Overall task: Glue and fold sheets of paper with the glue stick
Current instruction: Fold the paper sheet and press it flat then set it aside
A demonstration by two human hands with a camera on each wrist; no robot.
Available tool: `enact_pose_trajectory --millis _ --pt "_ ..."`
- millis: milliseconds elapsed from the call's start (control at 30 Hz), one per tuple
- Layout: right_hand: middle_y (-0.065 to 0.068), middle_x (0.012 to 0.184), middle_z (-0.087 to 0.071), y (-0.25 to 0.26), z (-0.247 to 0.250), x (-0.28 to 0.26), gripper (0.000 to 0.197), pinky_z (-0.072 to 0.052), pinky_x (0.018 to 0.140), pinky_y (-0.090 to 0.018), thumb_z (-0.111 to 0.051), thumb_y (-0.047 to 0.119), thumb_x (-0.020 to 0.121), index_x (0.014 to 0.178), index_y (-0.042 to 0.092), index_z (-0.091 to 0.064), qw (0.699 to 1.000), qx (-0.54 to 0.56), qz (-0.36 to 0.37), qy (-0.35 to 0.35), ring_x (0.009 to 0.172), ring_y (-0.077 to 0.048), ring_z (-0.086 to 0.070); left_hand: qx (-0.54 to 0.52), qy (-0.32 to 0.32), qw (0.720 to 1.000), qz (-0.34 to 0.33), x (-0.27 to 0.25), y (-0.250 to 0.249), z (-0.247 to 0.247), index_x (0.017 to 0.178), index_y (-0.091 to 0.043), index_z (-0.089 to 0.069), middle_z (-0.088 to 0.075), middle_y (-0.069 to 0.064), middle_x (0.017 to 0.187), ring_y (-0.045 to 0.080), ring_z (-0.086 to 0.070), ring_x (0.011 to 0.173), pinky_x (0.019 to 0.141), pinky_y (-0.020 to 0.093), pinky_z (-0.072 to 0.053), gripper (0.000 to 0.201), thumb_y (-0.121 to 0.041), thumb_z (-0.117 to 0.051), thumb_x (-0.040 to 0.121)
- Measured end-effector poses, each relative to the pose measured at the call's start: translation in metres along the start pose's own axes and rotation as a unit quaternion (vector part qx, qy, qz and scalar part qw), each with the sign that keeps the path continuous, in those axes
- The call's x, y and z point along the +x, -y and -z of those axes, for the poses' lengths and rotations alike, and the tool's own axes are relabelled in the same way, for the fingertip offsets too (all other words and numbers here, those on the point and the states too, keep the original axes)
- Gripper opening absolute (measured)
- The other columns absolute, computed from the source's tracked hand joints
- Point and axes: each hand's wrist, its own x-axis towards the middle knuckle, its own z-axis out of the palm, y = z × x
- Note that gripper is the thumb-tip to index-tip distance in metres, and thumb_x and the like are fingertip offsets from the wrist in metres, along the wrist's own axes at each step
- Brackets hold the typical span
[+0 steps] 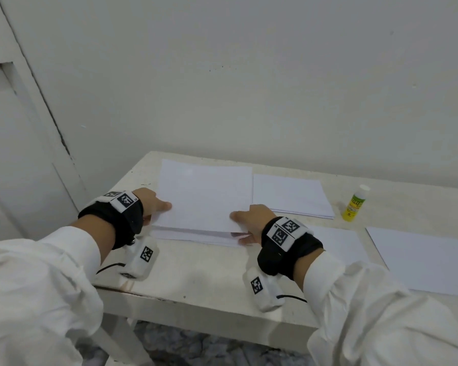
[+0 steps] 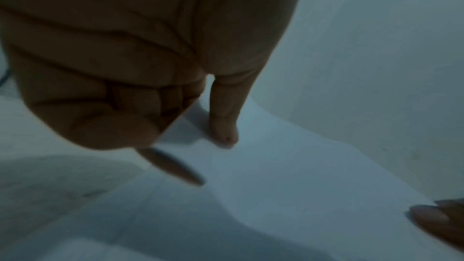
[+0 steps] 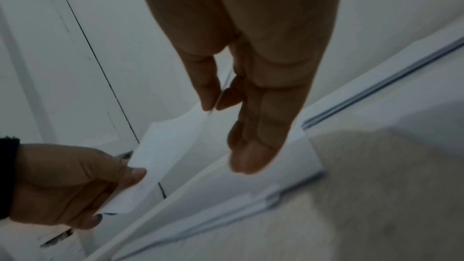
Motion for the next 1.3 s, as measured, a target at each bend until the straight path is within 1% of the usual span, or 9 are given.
enact_pose_trajectory --millis 100,167,267,433,567,733,900,1067,1300 --pt "-0.016 0.123 -0.056 -0.006 0.041 -0.016 0.057 -0.056 0.046 -0.030 -0.062 0.016 0.091 0.139 0.003 -0.034 0.999 0.014 -0.001 -0.036 0.061 -0.022 -0.068 -0.080 0.042 0.996 -0.029 -0.018 -0.023 -0.016 0.084 -0.006 -0.049 -0.048 0.011 0.071 0.024 -0.046 0.055 0.054 0.028 -0.052 0.021 -0.010 -0.069 0.086" --pt "-0.012 0.099 -0.061 -0.018 0.078 -0.027 0.035 -0.048 0.039 -0.024 -0.059 0.011 0.092 0.123 0.003 -0.045 0.997 -0.006 -0.001 -0.072 0.058 -0.020 -0.066 -0.143 0.064 0.986 -0.058 -0.038 -0.044 -0.041 0.108 -0.014 -0.046 -0.054 0.009 0.082 0.021 -0.053 0.061 0.047 0.025 -0.054 0.038 0.000 -0.070 0.083" --pt "-0.007 0.077 -0.057 -0.043 0.130 -0.049 0.012 -0.046 0.045 -0.025 -0.056 0.003 0.092 0.088 0.009 -0.046 0.992 -0.037 -0.018 -0.121 0.062 -0.018 -0.063 -0.140 0.073 0.980 -0.123 -0.059 -0.074 -0.086 0.115 -0.019 -0.038 -0.052 0.007 0.094 0.025 -0.058 0.080 0.059 0.029 -0.056 0.052 -0.002 -0.073 0.080" --pt "-0.008 0.071 -0.055 -0.076 0.185 -0.075 0.015 -0.038 0.049 -0.023 -0.060 0.006 0.089 0.081 0.009 -0.047 0.979 -0.106 -0.082 -0.151 0.058 -0.016 -0.056 -0.007 0.130 0.972 -0.197 -0.077 -0.104 -0.148 0.084 -0.017 -0.063 -0.056 0.001 0.080 0.011 -0.054 0.061 0.050 0.015 -0.053 0.013 -0.007 -0.072 0.082" --pt "-0.011 0.069 -0.056 -0.087 0.199 -0.078 0.019 -0.033 0.048 -0.025 -0.060 0.006 0.088 0.076 0.007 -0.045 0.967 -0.163 -0.123 -0.153 0.061 -0.023 -0.055 0.070 0.177 0.965 -0.179 -0.083 -0.110 -0.172 0.095 -0.015 -0.070 -0.060 0.000 0.071 0.011 -0.056 0.056 0.055 0.015 -0.052 0.021 -0.005 -0.076 0.078" --pt "-0.015 0.065 -0.059 -0.092 0.203 -0.074 0.019 -0.040 0.049 -0.026 -0.063 0.006 0.088 0.073 0.003 -0.052 0.963 -0.184 -0.157 -0.122 0.054 -0.024 -0.053 0.126 0.182 0.961 -0.165 -0.085 -0.109 -0.185 0.081 -0.021 -0.068 -0.056 0.001 0.062 0.011 -0.051 0.050 0.043 0.012 -0.043 0.021 -0.004 -0.078 0.075" --pt "-0.017 0.066 -0.057 -0.096 0.206 -0.069 0.015 -0.047 0.078 -0.040 -0.063 0.000 0.087 0.076 -0.001 -0.052 0.964 -0.171 -0.168 -0.114 0.064 -0.028 -0.054 0.171 0.187 0.953 -0.167 -0.087 -0.111 -0.188 0.089 -0.021 -0.068 -0.055 0.000 0.065 0.010 -0.052 0.050 0.044 0.013 -0.045 0.024 -0.005 -0.079 0.075" --pt "-0.015 0.067 -0.057 -0.096 0.207 -0.066 0.015 -0.047 0.063 -0.035 -0.064 0.001 0.087 0.080 0.001 -0.051 0.962 -0.191 -0.162 -0.107 0.056 -0.023 -0.054 0.197 0.189 0.947 -0.170 -0.086 -0.110 -0.186 0.091 -0.022 -0.069 -0.057 0.000 0.063 0.010 -0.052 0.049 0.040 0.012 -0.040 0.024 -0.007 -0.079 0.074" --pt "-0.012 0.064 -0.057 -0.097 0.209 -0.063 0.018 -0.045 0.061 -0.032 -0.066 0.007 0.087 0.080 0.004 -0.049 0.954 -0.239 -0.153 -0.097 0.053 -0.023 -0.053 0.216 0.184 0.942 -0.176 -0.087 -0.108 -0.184 0.090 -0.025 -0.069 -0.061 -0.001 0.065 0.009 -0.054 0.054 0.042 0.008 -0.040 0.023 -0.012 -0.080 0.075"
